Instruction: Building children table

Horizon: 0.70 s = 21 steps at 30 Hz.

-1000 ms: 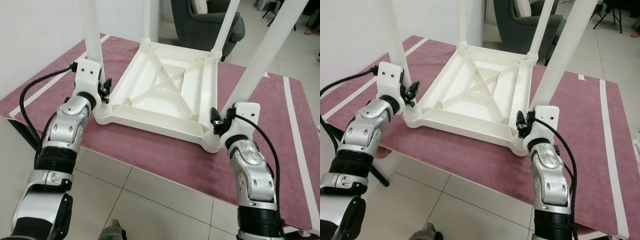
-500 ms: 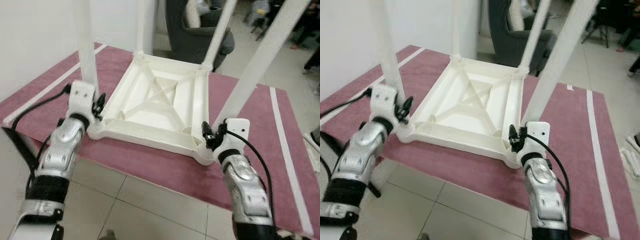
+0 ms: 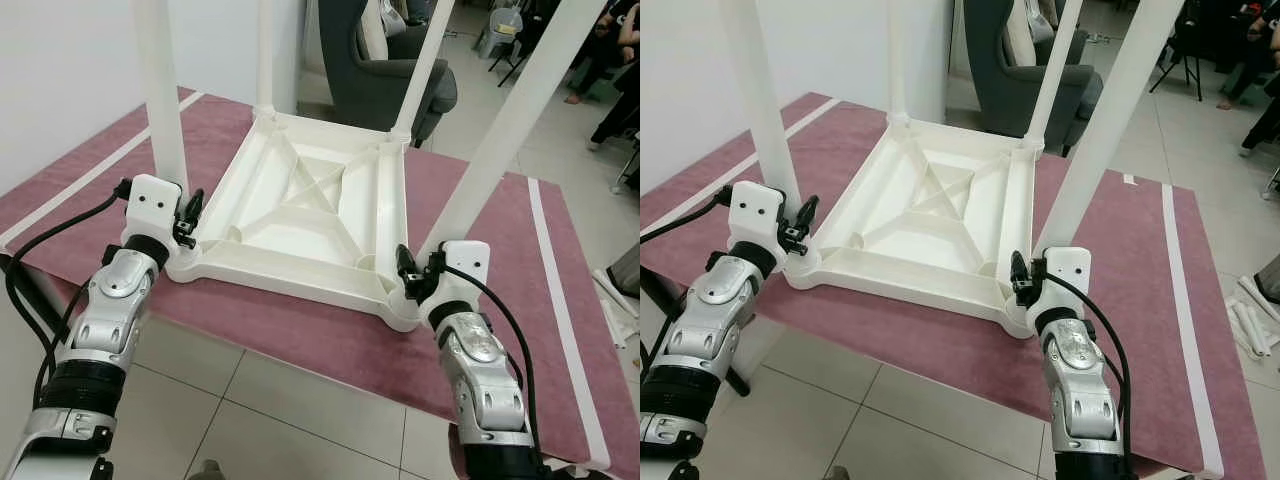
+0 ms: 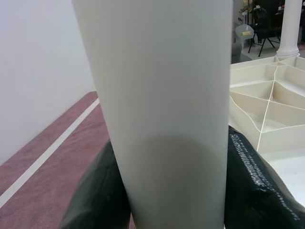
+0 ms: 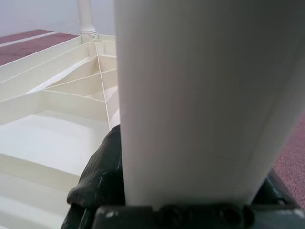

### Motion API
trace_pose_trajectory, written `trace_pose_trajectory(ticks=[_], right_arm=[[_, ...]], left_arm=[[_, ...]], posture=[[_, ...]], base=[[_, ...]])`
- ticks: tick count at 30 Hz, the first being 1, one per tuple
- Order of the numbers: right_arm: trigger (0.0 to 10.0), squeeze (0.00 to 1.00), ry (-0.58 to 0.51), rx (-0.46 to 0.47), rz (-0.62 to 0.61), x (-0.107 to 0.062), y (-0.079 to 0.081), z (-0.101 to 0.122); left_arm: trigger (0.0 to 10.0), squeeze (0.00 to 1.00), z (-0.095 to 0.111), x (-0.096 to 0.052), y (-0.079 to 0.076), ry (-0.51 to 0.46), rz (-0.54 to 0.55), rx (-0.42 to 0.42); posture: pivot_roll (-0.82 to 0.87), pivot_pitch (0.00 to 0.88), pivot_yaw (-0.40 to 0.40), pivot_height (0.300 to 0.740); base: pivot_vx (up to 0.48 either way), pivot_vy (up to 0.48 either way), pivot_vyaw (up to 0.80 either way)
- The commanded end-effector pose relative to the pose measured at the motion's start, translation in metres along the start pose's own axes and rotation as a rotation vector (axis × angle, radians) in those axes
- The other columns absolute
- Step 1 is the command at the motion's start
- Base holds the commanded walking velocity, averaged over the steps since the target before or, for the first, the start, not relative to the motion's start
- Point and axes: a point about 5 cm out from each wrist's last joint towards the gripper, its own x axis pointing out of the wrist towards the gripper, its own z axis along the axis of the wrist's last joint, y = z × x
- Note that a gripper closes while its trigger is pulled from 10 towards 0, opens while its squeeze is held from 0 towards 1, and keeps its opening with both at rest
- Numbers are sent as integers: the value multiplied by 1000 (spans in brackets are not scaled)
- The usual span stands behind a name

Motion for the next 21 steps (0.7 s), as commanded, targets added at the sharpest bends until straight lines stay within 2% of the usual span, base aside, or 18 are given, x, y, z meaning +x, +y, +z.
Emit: trace_pose_trajectory(ticks=[1, 11, 21], right_arm=[[10000, 0, 15, -40, 74, 3, 18, -4], [10000, 0, 1, -32, 81, 3, 22, -4], [10000, 0, -9, -26, 61, 5, 19, -3]], left_arm=[[10000, 0, -7, 3, -22, 42, -110, 193], [10000, 0, -9, 4, -21, 39, -98, 196], [10000, 0, -13, 4, -25, 57, -113, 180]], posture=[[96, 0, -22, 740], [99, 0, -20, 740], [98, 0, -17, 740]], base=[[0, 0, 0], [0, 0, 0], [0, 0, 0]])
